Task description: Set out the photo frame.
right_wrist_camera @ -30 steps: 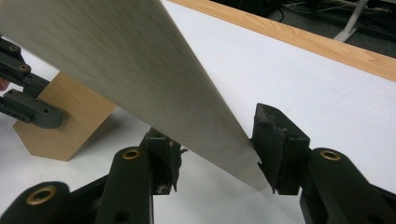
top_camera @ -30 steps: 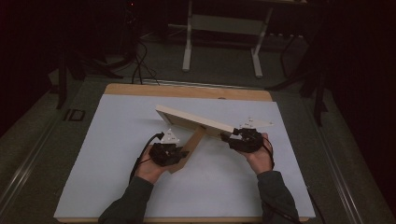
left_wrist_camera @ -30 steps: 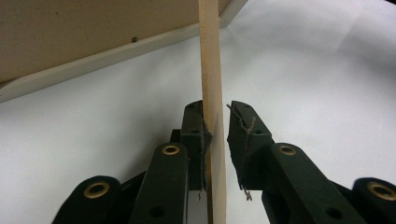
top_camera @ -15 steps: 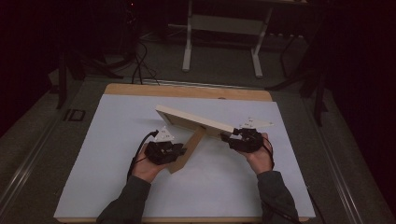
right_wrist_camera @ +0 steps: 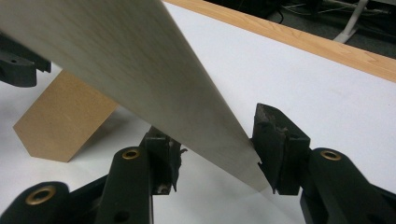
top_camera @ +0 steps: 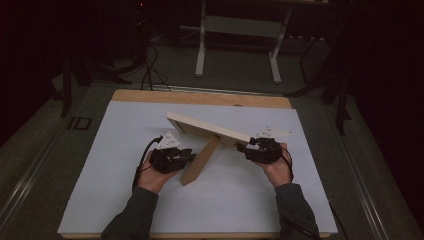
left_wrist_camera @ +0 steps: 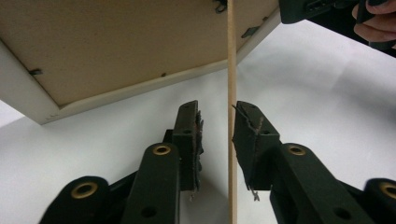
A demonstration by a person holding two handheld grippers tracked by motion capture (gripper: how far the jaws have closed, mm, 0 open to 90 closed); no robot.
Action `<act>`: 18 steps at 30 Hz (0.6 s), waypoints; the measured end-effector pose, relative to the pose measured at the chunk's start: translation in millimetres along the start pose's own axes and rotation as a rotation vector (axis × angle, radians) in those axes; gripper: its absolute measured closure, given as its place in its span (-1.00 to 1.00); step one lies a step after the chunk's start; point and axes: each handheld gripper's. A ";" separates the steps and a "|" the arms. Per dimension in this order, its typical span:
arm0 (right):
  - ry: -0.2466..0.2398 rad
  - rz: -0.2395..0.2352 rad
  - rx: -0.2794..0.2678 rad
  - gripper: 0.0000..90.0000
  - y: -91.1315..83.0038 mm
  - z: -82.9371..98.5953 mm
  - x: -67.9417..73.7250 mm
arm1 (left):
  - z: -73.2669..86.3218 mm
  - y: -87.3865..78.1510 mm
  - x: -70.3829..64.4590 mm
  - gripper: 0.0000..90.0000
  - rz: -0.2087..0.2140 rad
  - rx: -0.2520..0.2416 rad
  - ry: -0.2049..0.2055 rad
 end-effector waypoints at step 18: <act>0.029 0.018 0.036 0.04 -4.2 24.4 -9.2 | -0.7 -8.7 8.2 0.49 -0.008 -0.039 -0.060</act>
Point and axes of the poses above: each handheld gripper's, and its own axes: y roughly forward along the jaws, z roughly out of its underside, x roughly to its left, and after that the axes turned 4 degrees about z, right-handed
